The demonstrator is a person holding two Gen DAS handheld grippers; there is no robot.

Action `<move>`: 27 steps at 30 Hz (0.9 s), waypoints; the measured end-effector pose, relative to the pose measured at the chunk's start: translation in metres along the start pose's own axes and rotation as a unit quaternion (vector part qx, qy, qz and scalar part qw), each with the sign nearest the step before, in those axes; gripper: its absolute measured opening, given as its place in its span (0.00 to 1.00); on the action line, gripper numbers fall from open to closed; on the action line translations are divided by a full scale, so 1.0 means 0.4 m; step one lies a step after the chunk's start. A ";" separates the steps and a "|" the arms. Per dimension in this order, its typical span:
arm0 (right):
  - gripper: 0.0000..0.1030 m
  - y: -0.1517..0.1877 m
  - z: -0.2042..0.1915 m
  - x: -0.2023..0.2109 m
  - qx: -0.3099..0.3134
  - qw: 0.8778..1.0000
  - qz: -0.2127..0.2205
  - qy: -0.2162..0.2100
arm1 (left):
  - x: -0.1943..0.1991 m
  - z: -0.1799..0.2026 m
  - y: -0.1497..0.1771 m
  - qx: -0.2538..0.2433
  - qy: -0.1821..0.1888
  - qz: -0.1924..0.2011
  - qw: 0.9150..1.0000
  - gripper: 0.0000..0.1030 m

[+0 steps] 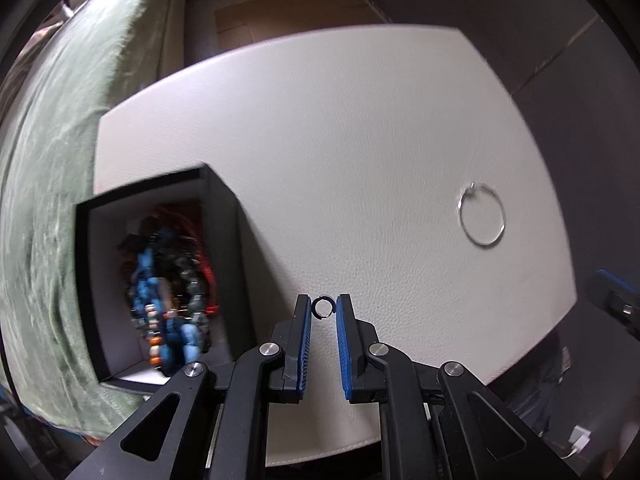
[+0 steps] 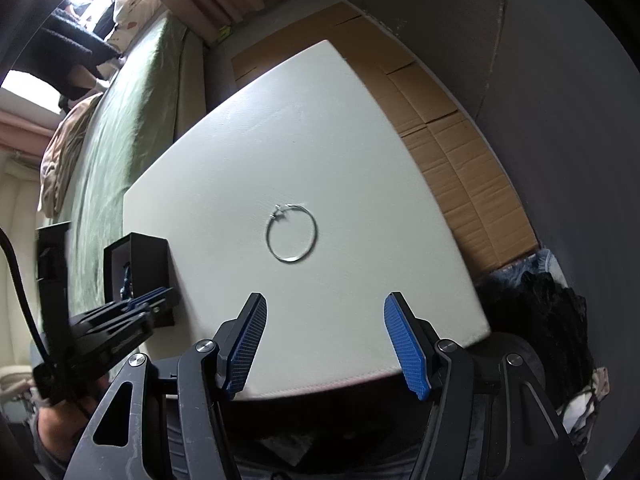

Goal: Organize jewelry
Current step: 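Carry the small ring toward the box with left while right reaches the silver hoop earring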

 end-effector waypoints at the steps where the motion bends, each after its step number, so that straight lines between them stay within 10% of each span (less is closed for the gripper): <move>1: 0.60 -0.005 -0.007 -0.004 0.001 1.000 -0.001 -0.003 | 0.009 -0.010 0.003 0.004 0.004 0.004 1.000 0.13; 27: 0.33 -0.117 -0.159 -0.210 0.016 0.999 -0.032 0.028 | 0.157 -0.260 0.059 0.114 0.021 0.059 0.992 0.13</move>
Point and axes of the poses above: each gripper's, at about its wrist camera, not at the fingertips, and x roughly against the way its jaws point, z to its right, y to its underside, the point moved 4 cm from there along -x, roughly the way its jaws point, and after that the axes turned 1 degree about -x, right-handed, at the moved point
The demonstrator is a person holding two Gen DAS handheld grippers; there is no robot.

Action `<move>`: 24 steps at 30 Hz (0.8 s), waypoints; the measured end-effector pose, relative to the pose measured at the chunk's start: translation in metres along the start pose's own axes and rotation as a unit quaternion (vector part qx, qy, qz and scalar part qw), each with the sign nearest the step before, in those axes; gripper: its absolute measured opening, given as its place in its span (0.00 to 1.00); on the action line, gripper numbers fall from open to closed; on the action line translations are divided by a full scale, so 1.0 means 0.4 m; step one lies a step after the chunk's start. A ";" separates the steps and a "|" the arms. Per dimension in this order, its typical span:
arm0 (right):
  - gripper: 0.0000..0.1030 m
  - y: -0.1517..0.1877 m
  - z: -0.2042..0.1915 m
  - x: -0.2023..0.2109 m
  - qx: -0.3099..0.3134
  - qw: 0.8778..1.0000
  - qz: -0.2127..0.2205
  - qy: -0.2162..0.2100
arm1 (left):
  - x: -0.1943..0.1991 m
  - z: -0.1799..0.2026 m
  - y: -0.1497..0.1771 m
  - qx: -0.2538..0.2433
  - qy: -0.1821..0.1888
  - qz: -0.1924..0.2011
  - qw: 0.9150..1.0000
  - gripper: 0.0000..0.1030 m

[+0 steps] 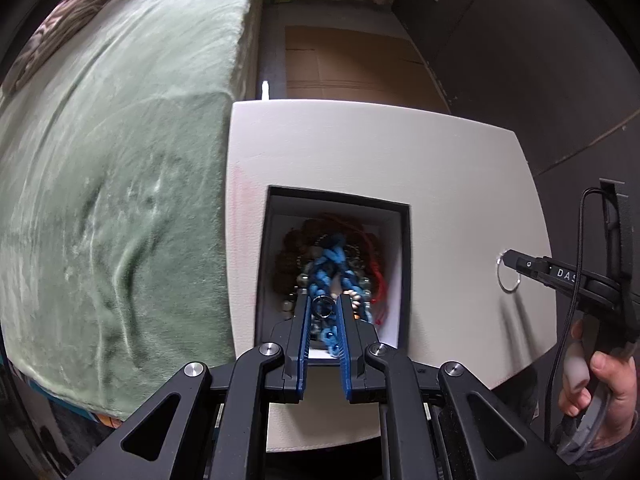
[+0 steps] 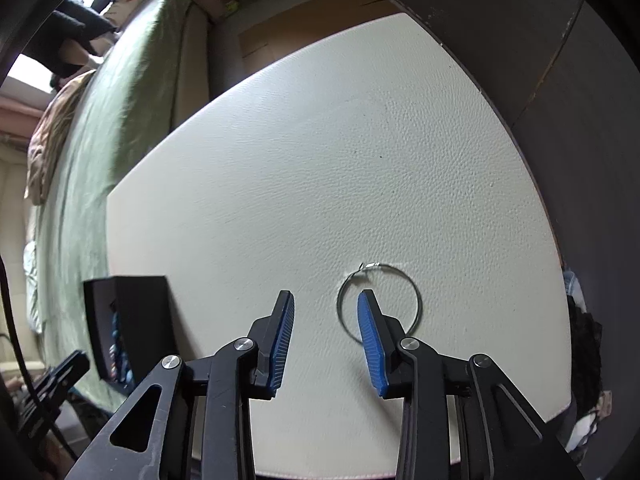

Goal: Organize jewelry
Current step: 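Carry the small ring toward the box with left while right reaches the silver hoop earring, then drop the small ring into the box with left while right grasps and lifts the hoop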

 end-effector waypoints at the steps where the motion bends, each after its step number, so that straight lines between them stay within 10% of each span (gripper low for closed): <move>1: 0.32 -0.003 0.001 -0.006 -0.002 1.000 -0.001 0.005 | -0.005 -0.005 0.000 0.003 0.001 -0.001 1.000 0.13; 11: 0.31 -0.032 -0.008 -0.034 -0.016 0.998 0.008 0.061 | -0.042 -0.017 -0.008 0.010 0.015 -0.011 1.000 0.13; 24: 0.04 -0.038 -0.035 -0.037 0.010 0.993 0.018 0.117 | -0.049 -0.035 -0.010 0.018 0.038 -0.018 0.999 0.13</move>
Point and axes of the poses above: each gripper's, at about its wrist camera, not at the fingertips, and x roughly against the way its jaws point, z to its right, y to its underside, the point moved 4 cm from there along -x, roughly the way its jaws point, and after that the axes turned 1 degree about -x, right-handed, at the moved point
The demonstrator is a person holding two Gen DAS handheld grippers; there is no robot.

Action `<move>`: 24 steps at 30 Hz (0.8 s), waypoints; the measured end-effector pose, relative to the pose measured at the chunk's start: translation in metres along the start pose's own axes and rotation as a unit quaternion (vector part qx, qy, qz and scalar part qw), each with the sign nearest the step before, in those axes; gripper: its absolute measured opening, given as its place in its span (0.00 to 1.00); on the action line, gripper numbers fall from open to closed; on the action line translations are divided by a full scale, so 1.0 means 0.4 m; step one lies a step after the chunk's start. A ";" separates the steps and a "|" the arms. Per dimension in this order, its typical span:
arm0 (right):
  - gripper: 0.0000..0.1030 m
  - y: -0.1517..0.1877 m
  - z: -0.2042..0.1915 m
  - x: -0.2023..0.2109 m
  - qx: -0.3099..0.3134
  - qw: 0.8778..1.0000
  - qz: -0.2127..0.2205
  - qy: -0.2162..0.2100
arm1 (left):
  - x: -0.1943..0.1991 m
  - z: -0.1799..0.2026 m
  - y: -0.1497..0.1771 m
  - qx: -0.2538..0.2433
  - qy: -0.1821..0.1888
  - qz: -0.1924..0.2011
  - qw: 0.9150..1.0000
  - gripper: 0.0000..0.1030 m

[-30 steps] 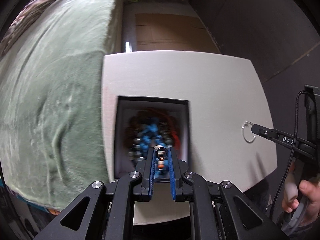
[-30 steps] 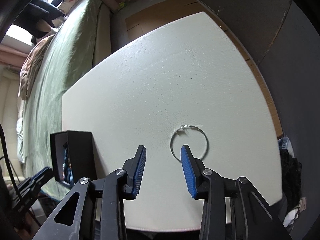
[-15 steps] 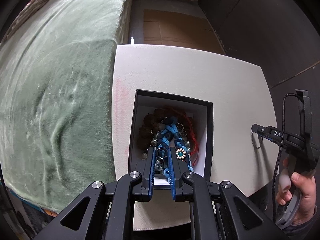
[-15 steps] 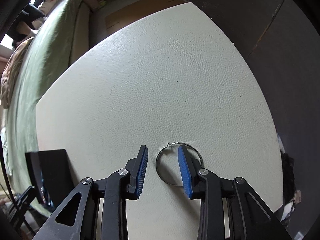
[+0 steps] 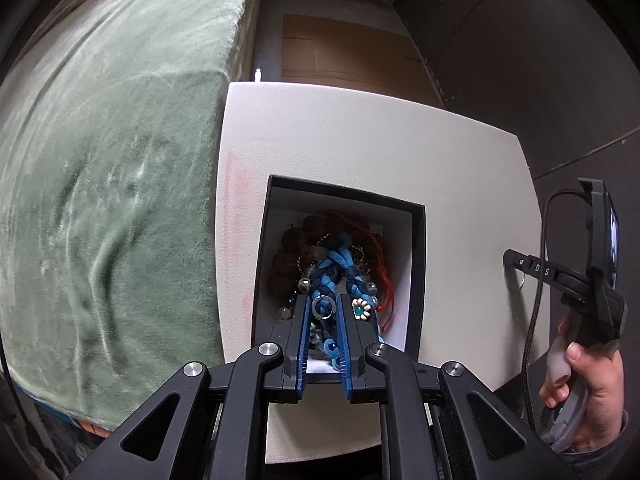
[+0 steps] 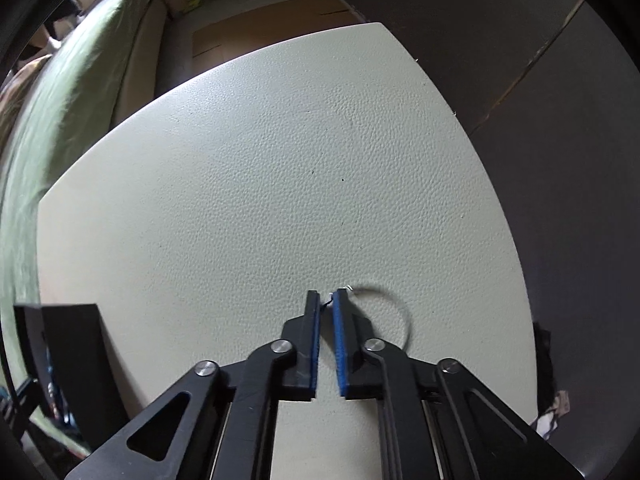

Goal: Organize jewelry
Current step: 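Drop the small ring into the box with left while right grasps and lifts the hoop, then carry the silver hoop earring into the black box and open the right gripper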

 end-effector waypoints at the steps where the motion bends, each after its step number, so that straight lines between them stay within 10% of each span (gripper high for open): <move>1: 0.04 0.004 0.008 0.001 -0.001 1.000 -0.003 -0.009 | -0.001 -0.001 0.001 0.003 0.002 -0.001 1.000 0.13; 5: 0.03 0.029 0.017 0.020 0.005 0.999 0.000 -0.046 | 0.004 -0.013 0.006 0.018 0.012 -0.001 1.000 0.15; 10: 0.03 0.052 0.024 0.078 0.012 0.997 0.012 -0.071 | 0.028 -0.016 0.011 0.019 0.019 0.011 1.000 0.54; 24: 0.03 0.105 -0.126 0.319 0.076 0.979 0.054 -0.180 | 0.120 -0.082 0.029 0.046 0.028 0.041 0.998 0.55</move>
Point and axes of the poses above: each gripper's, at about its wrist camera, not at the fingertips, and x roughly against the way its jaws point, z to its right, y to its underside, the point moved 4 cm from there along -x, roughly the way its jaws point, and after that the axes turned 1 degree about -x, right-handed, at the moved point
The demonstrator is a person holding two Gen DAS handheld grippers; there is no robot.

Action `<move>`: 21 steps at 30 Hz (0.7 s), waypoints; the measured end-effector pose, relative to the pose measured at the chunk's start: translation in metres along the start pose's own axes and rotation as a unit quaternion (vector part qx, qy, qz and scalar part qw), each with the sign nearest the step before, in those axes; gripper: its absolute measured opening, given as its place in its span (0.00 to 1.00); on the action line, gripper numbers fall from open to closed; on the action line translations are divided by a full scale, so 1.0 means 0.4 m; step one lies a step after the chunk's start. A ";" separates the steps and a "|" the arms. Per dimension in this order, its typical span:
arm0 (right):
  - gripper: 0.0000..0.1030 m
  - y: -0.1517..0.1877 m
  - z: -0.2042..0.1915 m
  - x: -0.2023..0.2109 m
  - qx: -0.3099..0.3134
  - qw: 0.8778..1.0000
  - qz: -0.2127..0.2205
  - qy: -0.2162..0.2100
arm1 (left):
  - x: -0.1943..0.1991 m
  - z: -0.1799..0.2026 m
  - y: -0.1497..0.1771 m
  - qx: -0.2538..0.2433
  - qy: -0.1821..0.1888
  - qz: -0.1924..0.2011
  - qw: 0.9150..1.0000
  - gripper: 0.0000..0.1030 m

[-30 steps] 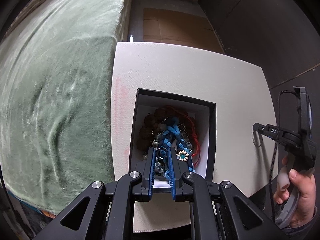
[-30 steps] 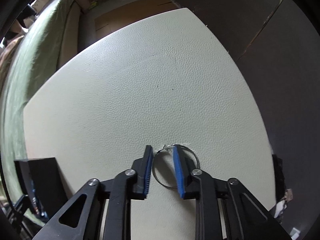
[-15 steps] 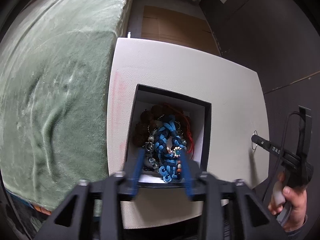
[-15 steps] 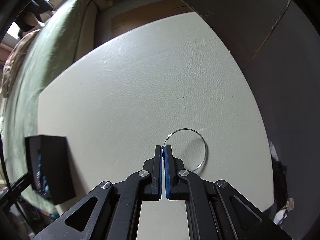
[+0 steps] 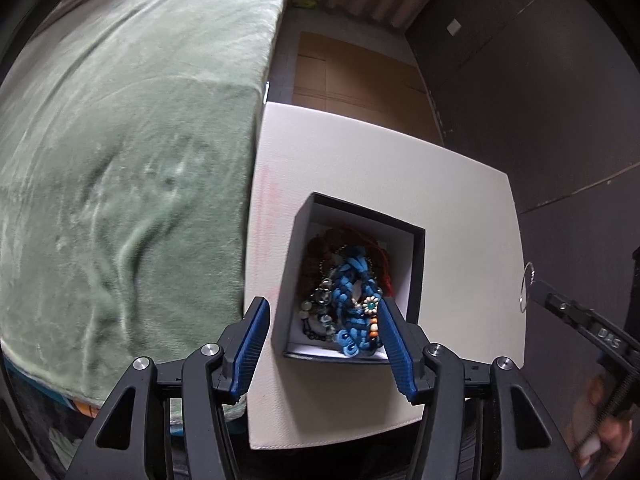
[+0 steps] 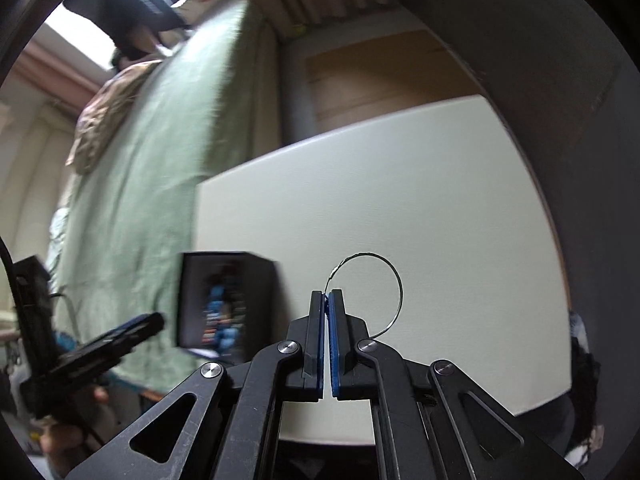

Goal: Organize jewelry
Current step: 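Carry the silver hoop earring into the black box and open the right gripper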

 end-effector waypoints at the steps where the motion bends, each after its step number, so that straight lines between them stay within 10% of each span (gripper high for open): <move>1: 0.03 0.000 -0.025 0.000 0.006 1.000 0.001 -0.006 | 0.006 -0.007 0.002 0.001 -0.001 0.002 1.000 0.55; 21: 0.03 0.049 -0.284 -0.108 0.086 0.993 -0.053 -0.057 | 0.094 -0.178 0.010 0.048 -0.011 0.039 0.998 0.62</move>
Point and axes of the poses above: each gripper's, at about its wrist camera, not at the fingertips, and x roughly against the way its jaws point, z to its right, y to its underside, the point moved 4 cm from there along -x, roughly the way its jaws point, and after that the axes turned 1 degree about -x, right-handed, at the moved point
